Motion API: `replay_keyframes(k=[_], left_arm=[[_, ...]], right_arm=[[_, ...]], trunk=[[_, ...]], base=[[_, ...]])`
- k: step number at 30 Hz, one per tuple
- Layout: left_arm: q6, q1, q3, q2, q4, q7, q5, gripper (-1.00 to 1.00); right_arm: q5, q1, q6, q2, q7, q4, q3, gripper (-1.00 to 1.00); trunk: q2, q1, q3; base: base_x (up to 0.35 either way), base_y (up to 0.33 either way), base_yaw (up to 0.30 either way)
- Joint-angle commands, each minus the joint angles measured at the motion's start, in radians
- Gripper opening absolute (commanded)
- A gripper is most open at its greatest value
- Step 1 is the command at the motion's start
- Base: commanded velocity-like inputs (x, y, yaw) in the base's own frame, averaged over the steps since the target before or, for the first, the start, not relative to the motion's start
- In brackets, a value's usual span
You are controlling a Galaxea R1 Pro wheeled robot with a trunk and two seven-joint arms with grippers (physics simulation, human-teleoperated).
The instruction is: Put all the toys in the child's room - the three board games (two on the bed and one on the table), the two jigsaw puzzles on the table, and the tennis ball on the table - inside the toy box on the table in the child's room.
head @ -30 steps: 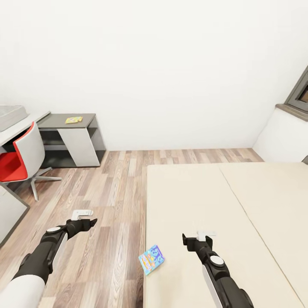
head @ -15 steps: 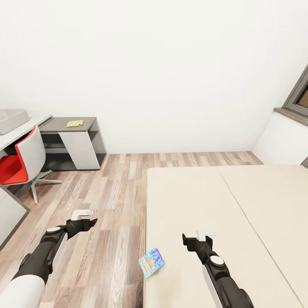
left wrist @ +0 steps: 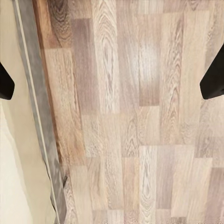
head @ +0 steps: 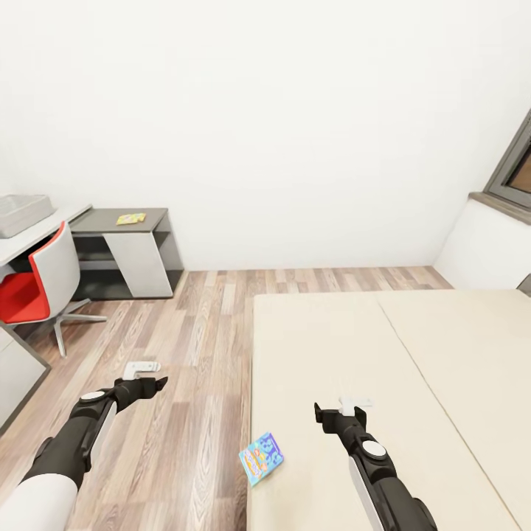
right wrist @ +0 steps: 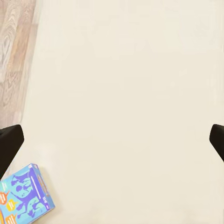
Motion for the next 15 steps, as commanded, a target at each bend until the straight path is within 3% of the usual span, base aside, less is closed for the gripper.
replay_keyframes(k=[1, 15], left_arm=[[0.004, -0.001, 0.004, 0.0, -0.002, -0.009, -0.01, 1.0], [0.004, -0.001, 0.004, -0.001, -0.002, -0.009, -0.01, 1.0]], right_arm=[[0.002, -0.001, 0.006, 0.0, -0.006, -0.002, 0.002, 1.0], [0.002, -0.001, 0.006, 0.0, -0.006, -0.002, 0.002, 1.0]], trunk=[[-0.002, 0.001, 0.0], [-0.002, 0.001, 0.023]], base=[[0.0, 0.0, 0.0], [0.0, 0.0, 0.0]])
